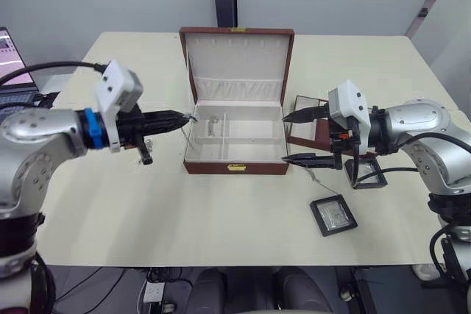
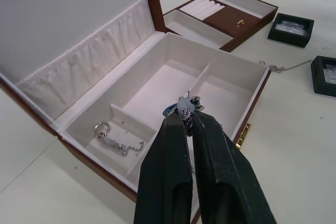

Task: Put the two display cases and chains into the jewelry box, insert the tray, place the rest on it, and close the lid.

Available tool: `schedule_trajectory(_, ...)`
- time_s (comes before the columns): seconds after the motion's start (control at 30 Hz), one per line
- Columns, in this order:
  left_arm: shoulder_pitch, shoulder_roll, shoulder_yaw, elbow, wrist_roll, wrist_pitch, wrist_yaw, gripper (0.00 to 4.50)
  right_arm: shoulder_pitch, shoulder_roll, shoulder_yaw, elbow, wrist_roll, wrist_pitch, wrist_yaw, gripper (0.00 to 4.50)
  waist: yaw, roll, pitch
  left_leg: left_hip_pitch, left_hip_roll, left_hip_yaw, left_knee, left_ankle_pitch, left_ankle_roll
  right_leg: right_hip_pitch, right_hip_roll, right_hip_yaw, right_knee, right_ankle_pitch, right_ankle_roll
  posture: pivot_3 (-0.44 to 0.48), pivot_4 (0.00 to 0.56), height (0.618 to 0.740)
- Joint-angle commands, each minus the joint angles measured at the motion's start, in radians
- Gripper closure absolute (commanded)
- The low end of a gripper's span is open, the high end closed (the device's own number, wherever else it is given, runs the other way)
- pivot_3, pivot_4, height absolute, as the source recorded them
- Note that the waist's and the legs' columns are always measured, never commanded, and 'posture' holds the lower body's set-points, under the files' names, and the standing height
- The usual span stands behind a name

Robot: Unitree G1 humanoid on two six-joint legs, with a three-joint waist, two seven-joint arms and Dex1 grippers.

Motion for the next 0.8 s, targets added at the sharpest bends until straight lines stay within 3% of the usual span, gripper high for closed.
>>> schedule_trajectory(0.03, -0.062, -0.027, -0.068, 0.041, 0.060, -0.053, -0.025, 4.48, -0.006, -0.003, -0.022, -0.041, 0.002, 0.000, -0.013, 0.00, 0.000, 0.000, 0.000, 0.000, 0.000, 0.000, 0.000, 0.000, 0.000, 0.000, 0.000, 0.000, 0.000, 0.000, 0.000, 0.000, 0.150, 0.740)
schedule_trajectory(0.37, -0.069, -0.102, -0.188, 0.183, 0.232, -0.190, -0.049, 4.48, 0.011, -0.006, -0.019, -0.057, -0.001, 0.002, -0.029, 0.00, 0.001, 0.000, 0.000, 0.000, 0.001, 0.000, 0.001, 0.000, 0.000, 0.000, 0.001, 0.000, 0.000, 0.000, 0.000, 0.000, 0.150, 0.740)
schedule_trajectory(0.8, -0.042, -0.151, -0.214, 0.253, 0.347, -0.239, -0.032, 4.48, 0.009, -0.005, -0.012, -0.057, -0.005, 0.000, -0.031, 0.00, 0.001, 0.000, 0.000, 0.000, 0.001, -0.001, 0.001, 0.000, 0.000, 0.000, 0.001, 0.000, 0.000, 0.000, 0.000, 0.000, 0.150, 0.740)
